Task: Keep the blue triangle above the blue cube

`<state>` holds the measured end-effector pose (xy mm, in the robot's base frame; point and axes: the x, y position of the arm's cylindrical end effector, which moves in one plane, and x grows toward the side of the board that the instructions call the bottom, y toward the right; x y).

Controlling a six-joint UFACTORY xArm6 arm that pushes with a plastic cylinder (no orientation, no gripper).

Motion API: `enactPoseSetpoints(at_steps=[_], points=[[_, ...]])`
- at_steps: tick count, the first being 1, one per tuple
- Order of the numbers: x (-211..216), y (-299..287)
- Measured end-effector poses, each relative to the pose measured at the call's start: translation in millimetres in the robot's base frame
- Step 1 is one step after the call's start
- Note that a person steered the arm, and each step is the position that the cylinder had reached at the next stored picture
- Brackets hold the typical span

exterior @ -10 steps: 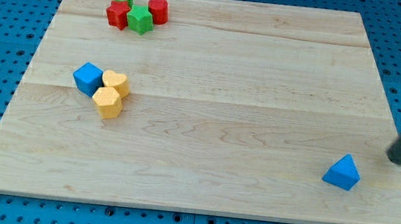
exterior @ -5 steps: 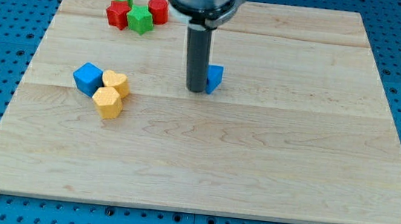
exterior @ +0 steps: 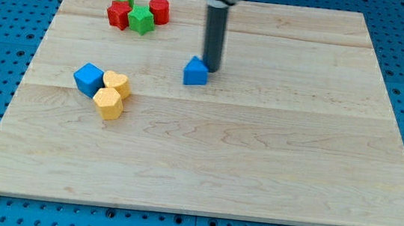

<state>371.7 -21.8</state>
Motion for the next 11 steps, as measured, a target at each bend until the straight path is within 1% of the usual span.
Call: enactPoseSetpoints(at_steps=[1,2,3,4,5,7,8,9,10,11], points=[[0,-57],[0,-67],[-16,1],[7,56],[31,26],[27,-104],[8,-108],[-14,-129],[-8,-149],[-8,-149]])
